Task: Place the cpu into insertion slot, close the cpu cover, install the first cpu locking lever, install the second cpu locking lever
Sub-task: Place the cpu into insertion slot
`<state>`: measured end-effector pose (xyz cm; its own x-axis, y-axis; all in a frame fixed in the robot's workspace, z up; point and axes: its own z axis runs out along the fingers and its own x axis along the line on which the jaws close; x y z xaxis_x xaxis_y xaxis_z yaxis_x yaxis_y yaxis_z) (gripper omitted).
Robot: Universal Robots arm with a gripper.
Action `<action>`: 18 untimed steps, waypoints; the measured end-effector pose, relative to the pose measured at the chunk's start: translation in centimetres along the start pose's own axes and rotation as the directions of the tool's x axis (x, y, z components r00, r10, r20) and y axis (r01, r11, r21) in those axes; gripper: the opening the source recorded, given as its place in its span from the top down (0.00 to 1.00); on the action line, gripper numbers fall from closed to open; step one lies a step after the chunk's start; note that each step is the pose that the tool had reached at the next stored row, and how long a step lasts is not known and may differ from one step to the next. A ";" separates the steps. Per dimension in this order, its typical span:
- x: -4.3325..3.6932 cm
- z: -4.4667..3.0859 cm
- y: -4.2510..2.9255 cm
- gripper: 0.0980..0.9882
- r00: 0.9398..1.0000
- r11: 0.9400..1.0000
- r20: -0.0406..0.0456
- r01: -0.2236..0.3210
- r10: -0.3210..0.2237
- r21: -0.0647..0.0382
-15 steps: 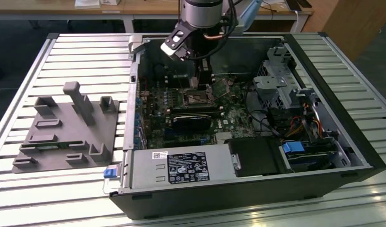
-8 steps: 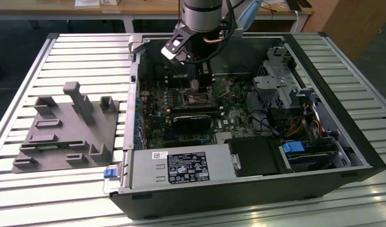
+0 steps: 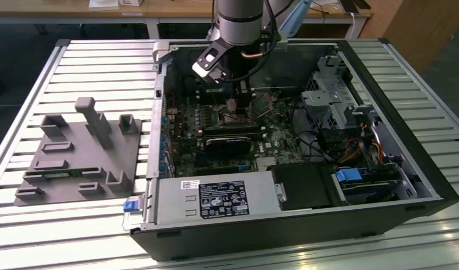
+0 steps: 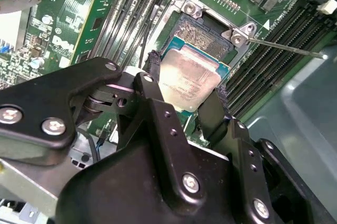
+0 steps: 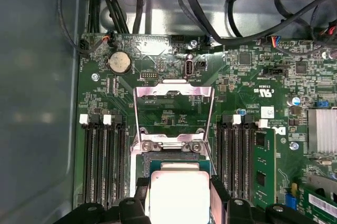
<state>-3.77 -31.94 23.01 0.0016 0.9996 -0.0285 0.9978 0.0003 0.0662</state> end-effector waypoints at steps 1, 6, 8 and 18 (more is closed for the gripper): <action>0.00 0.11 -0.01 0.51 1.000 1.000 0.000 0.000 0.000 0.000; 0.03 0.63 -0.06 0.51 1.000 1.000 0.000 0.000 0.000 0.000; 0.03 0.82 -0.10 0.51 1.000 1.000 0.000 0.000 0.000 0.000; 0.07 1.85 -0.56 0.51 1.000 1.000 0.000 0.003 -0.003 0.000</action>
<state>-4.21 -31.93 21.12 -0.0016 0.9996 -0.0286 0.9978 0.0035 0.0663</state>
